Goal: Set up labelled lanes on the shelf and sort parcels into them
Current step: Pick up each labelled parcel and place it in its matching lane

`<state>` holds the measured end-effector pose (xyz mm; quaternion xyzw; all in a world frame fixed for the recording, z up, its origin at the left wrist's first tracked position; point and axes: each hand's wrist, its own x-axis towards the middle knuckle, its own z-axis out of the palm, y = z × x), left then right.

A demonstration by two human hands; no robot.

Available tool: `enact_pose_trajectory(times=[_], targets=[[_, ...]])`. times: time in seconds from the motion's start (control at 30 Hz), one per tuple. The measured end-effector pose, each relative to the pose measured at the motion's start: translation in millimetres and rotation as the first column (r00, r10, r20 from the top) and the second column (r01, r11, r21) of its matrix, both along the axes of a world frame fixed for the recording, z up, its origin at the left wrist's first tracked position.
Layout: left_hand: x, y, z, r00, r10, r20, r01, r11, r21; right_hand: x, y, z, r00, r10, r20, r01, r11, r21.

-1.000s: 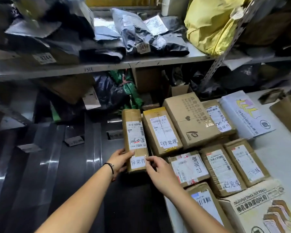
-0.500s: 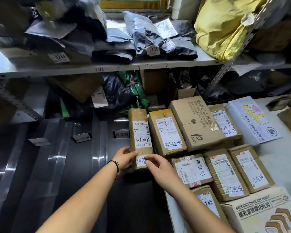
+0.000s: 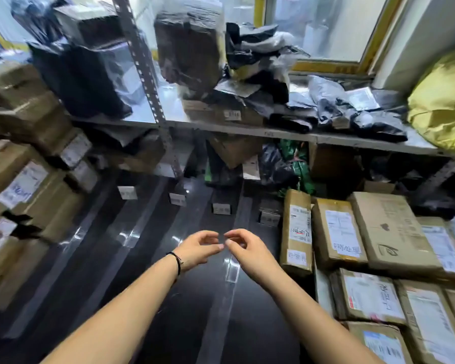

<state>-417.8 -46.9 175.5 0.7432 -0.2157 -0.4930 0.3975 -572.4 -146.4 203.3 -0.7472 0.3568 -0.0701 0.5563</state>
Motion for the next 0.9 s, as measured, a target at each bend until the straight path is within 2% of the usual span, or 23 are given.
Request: enact_pose_trajectory(times=[0.23, 0.33, 0.43, 0.6, 0.7, 0.9], targets=[[79, 165, 70, 0.958, 0.174, 0.23, -0.15, 0.981, -0.12, 84, 116, 64, 0.962, 0.258, 0.085, -0.248, 0.962, -0.114], [106, 236, 99, 0.934, 0.23, 0.272, -0.18, 0.964, -0.196, 123, 173, 97, 0.902, 0.421, 0.091, -0.386, 0.884, -0.264], [130, 310, 134, 0.901, 0.287, 0.327, -0.199, 0.94, -0.277, 161, 238, 133, 0.838, 0.525, 0.146, -0.442, 0.812, -0.382], [154, 422, 190, 0.845, 0.389, 0.366, -0.219, 0.877, -0.428, 215, 338, 166, 0.763, 0.599, 0.244, -0.452, 0.763, -0.461], [166, 473, 209, 0.812, 0.44, 0.382, -0.251, 0.856, -0.452, 239, 382, 175, 0.738, 0.618, 0.271, -0.471, 0.759, -0.449], [220, 554, 230, 0.703, 0.555, 0.446, -0.316, 0.804, -0.503, 300, 437, 190, 0.739, 0.614, 0.279, -0.464, 0.763, -0.45]])
